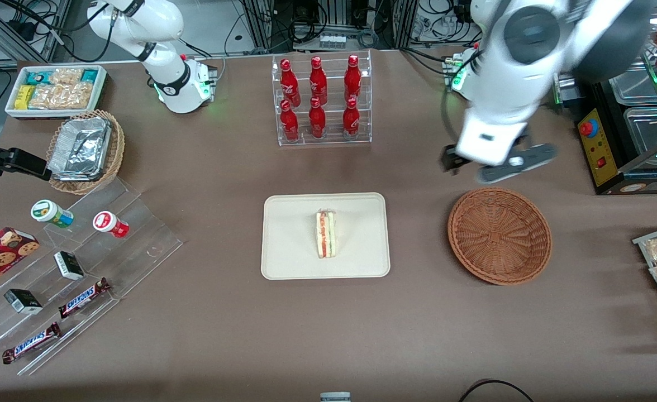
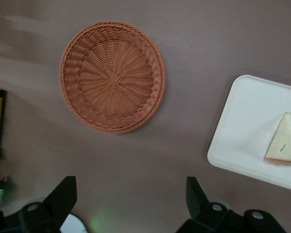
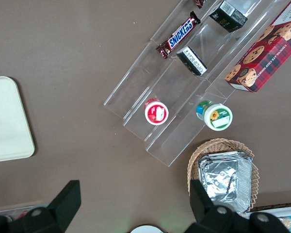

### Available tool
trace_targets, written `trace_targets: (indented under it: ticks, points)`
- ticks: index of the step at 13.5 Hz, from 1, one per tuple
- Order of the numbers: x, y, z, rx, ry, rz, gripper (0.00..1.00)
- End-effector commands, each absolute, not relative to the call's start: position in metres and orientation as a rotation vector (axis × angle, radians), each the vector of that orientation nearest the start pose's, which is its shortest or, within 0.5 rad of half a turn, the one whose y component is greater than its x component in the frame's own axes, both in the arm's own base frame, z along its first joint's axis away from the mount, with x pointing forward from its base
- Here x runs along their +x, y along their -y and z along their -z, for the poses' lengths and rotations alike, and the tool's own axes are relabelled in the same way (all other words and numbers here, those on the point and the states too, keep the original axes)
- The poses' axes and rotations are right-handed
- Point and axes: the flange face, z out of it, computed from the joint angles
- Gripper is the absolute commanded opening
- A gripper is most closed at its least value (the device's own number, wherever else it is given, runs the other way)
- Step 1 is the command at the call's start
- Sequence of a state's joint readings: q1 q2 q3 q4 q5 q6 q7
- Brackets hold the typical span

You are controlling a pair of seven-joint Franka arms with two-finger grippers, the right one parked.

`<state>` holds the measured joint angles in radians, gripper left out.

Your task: Place sandwich from basket to tray

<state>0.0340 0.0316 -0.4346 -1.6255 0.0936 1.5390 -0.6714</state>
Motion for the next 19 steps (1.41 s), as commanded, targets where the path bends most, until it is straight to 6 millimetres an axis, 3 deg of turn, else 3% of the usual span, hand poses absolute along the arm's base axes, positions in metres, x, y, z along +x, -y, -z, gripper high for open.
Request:
trace_targets:
  ticks: [1, 3, 7, 9, 15, 19]
  points:
    - [0.515, 0.153, -0.594, -3.017, 0.316, -0.144, 0.99]
    - [0.521, 0.116, -0.603, -3.027, 0.249, -0.179, 0.99]
    - [0.520, 0.003, -0.622, -3.079, 0.042, -0.202, 0.99]
    - [0.514, -0.026, -0.630, -3.096, 0.001, -0.184, 0.99]
    - [0.525, -0.002, -0.649, -3.130, -0.061, -0.123, 0.99]
    - [0.524, -0.004, -0.640, -3.119, -0.054, -0.156, 0.99]
